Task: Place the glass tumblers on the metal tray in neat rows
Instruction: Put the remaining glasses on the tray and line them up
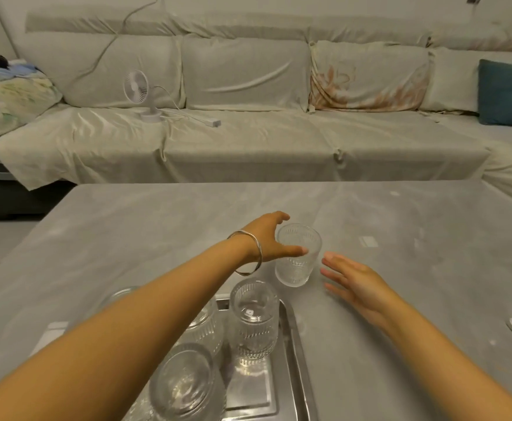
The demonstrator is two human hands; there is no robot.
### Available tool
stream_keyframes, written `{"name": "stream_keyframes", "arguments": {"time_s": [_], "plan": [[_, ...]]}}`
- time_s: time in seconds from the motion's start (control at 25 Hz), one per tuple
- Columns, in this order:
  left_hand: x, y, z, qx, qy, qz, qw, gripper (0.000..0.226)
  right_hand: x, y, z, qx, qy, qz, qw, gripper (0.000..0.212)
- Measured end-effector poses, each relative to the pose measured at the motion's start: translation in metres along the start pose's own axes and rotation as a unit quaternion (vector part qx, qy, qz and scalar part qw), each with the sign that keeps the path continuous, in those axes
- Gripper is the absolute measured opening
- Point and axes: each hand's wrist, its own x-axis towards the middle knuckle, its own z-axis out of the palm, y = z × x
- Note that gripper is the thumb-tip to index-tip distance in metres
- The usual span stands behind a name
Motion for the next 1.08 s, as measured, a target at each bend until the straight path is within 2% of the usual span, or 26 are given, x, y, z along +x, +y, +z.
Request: {"name": "stream_keyframes", "arguments": {"time_s": [0.08, 0.16, 0.2, 0.28, 0.36, 0.48, 0.56, 0.68, 0.8, 0.88, 0.96, 1.08], "plan": [[0.012, 0.004, 0.007, 0.008, -0.014, 0.001, 1.000, 0.091, 0.005, 0.004, -0.001, 0.011, -0.015, 0.003, 1.000, 0.039], [0.017, 0.004, 0.012, 0.016, -0.026, 0.003, 1.000, 0.096, 0.007, 0.006, 0.000, 0.015, -0.040, 0.005, 0.999, 0.024], [0.018, 0.004, 0.014, 0.015, -0.022, 0.005, 1.000, 0.095, 0.007, 0.006, 0.001, 0.016, -0.054, 0.009, 0.998, 0.017], [0.016, 0.005, 0.014, 0.007, -0.006, 0.010, 1.000, 0.091, 0.004, 0.007, 0.002, 0.012, -0.073, 0.007, 0.997, 0.014], [0.010, 0.006, 0.009, -0.021, 0.010, 0.012, 1.000, 0.088, 0.000, 0.008, 0.004, -0.008, -0.087, -0.012, 0.996, 0.029], [-0.013, 0.012, -0.009, -0.128, 0.062, 0.023, 0.990, 0.086, -0.013, 0.001, 0.001, 0.005, -0.093, -0.053, 0.994, 0.058], [-0.036, 0.020, -0.022, -0.217, 0.085, 0.025, 0.972, 0.089, -0.027, -0.010, -0.001, 0.049, -0.116, -0.073, 0.989, 0.061], [-0.074, 0.028, -0.033, -0.342, 0.100, 0.033, 0.934, 0.090, -0.057, -0.032, 0.007, 0.117, -0.168, -0.086, 0.975, 0.054], [-0.112, 0.025, -0.035, -0.444, 0.082, 0.051, 0.891, 0.080, -0.089, -0.044, 0.017, 0.096, -0.201, -0.107, 0.969, 0.044], [-0.139, 0.019, -0.036, -0.472, 0.068, 0.065, 0.876, 0.074, -0.109, -0.048, 0.026, 0.050, -0.200, -0.129, 0.970, 0.046], [-0.162, 0.014, -0.040, -0.454, 0.056, 0.078, 0.886, 0.072, -0.127, -0.052, 0.035, 0.001, -0.187, -0.157, 0.970, 0.052], [-0.189, 0.006, -0.045, -0.370, 0.045, 0.078, 0.925, 0.073, -0.149, -0.056, 0.043, -0.055, -0.159, -0.197, 0.966, 0.064]]}}
